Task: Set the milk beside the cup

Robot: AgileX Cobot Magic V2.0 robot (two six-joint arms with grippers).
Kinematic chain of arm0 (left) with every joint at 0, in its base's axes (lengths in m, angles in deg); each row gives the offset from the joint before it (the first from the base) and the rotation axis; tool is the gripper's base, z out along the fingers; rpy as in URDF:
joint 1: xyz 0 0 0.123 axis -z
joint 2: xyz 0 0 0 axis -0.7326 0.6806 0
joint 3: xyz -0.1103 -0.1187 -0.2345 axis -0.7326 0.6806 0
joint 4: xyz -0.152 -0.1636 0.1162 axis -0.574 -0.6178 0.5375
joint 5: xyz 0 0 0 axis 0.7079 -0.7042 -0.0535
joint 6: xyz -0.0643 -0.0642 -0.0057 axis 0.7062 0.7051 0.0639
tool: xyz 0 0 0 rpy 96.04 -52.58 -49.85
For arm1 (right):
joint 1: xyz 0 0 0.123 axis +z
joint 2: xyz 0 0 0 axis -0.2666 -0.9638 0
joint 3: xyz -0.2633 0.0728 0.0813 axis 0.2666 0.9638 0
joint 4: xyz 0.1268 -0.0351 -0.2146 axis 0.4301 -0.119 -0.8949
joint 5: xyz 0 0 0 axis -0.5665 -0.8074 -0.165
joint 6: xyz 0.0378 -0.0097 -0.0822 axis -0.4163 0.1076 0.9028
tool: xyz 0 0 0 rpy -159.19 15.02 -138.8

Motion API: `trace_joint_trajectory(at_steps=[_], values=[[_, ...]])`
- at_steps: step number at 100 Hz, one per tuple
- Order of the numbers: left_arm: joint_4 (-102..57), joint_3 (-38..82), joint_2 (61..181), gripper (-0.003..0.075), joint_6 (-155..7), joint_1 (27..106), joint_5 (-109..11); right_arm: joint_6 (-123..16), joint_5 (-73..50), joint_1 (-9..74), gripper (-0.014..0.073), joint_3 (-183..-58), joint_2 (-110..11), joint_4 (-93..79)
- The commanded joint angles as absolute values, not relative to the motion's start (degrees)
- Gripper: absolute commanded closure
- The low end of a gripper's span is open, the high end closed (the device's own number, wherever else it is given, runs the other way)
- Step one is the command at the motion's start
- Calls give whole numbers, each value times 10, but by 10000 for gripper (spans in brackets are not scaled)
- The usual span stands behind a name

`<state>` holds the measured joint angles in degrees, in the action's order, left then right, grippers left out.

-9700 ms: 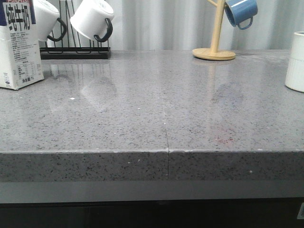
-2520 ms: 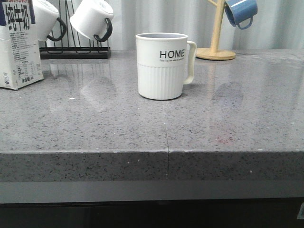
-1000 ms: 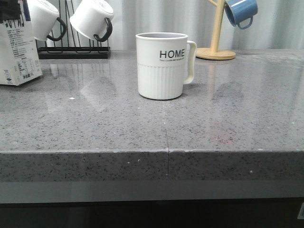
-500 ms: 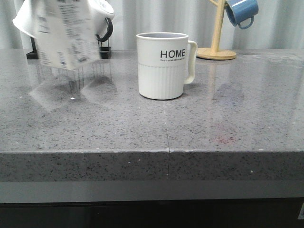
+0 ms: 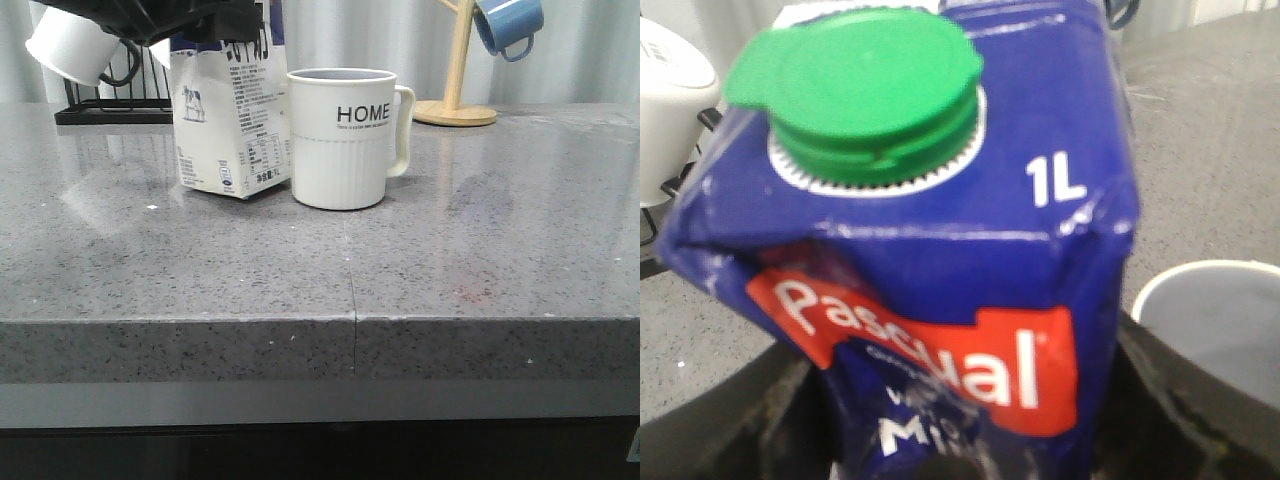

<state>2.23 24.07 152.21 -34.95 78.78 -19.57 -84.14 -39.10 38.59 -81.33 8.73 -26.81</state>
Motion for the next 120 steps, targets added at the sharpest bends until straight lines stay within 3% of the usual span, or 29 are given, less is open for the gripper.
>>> trace_joint_trajectory(at_steps=[1, 8, 21, 26, 31, 53, 65, 72, 90, 120], values=[[13, 222, 1506, 606, -346, 791, -147, -840, -347, 385, 640, -827, 79, -272], [13, 222, 1506, 468, -346, 791, -147, -840, -347, 385, 640, -827, 79, -272], [13, 222, 1505, 111, -346, 791, -152, -840, -347, 385, 640, -827, 79, -272], [13, 222, 1503, 38, -346, 791, -158, -840, -347, 385, 640, -827, 79, -272], [13, 223, 1498, 17, -346, 792, -169, -840, -347, 385, 640, -827, 79, -272], [13, 234, 1431, 99, -346, 798, -261, -840, -347, 385, 640, -827, 79, -272], [15, 268, 1377, 197, -346, 800, -269, -840, -347, 385, 640, -827, 79, -272], [15, 289, 1343, 308, -346, 800, -283, -840, -347, 385, 640, -827, 79, -272], [25, 343, 1254, 740, -350, 783, -323, -840, -347, 385, 640, -827, 79, -272], [30, 412, 1101, 741, -351, 700, -405, -840, -347, 385, 640, -827, 79, -272]])
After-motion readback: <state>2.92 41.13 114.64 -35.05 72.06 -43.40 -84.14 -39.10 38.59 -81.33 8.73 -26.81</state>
